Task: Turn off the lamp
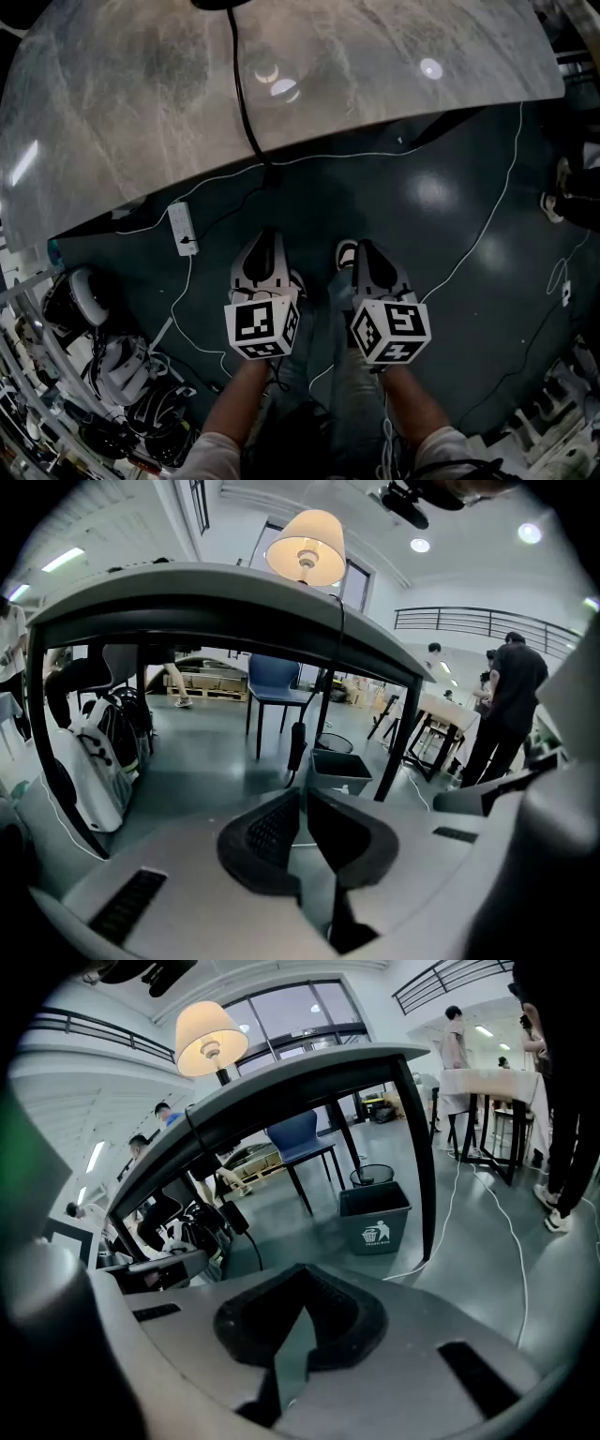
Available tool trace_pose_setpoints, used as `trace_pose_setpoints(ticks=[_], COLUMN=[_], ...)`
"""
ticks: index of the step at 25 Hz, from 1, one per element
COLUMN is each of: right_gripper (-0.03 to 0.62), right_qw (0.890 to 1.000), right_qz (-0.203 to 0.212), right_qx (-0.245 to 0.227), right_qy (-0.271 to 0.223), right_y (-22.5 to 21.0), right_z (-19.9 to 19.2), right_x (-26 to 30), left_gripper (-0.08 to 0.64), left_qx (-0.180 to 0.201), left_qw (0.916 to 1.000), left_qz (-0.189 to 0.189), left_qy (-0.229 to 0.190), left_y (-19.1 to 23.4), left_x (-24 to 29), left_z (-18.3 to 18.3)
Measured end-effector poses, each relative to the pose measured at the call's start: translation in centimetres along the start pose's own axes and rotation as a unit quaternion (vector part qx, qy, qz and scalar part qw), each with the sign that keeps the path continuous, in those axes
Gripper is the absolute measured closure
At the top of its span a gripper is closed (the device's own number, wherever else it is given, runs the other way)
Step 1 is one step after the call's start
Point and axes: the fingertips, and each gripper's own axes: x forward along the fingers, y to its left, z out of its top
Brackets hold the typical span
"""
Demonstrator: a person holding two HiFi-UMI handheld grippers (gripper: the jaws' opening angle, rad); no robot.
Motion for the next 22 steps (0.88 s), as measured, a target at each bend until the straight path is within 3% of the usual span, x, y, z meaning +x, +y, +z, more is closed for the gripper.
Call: trace_pose_setpoints(ticks=[5,13,22], right_gripper=[0.594,0.594,0.594], right_qw=[1.0,1.0,1.0], right_qz=[0.001,0.004,-0.001], right_qx=[0.001,0.004,0.01], right_qy=[-0.001,-0.001,0.001], right_y=[0.3,0.4,-0.4], right_z=[0.2,0.5,0.4], right_x=[0.6,1.2,1.2], left_gripper=[0.542,0.449,0.408], left_qx=[0.004,0.008,0.023], left_qw=[0.9999,0.9998,0.9994], left_qz=[-0.006,0.0,0.006], left_qy=[-0.01,-0.018,-0.024], left_y=[0.2,0.3,0.8], left_x=[0.8,2.0,3.8], left_z=[1.1,2.2,3.8])
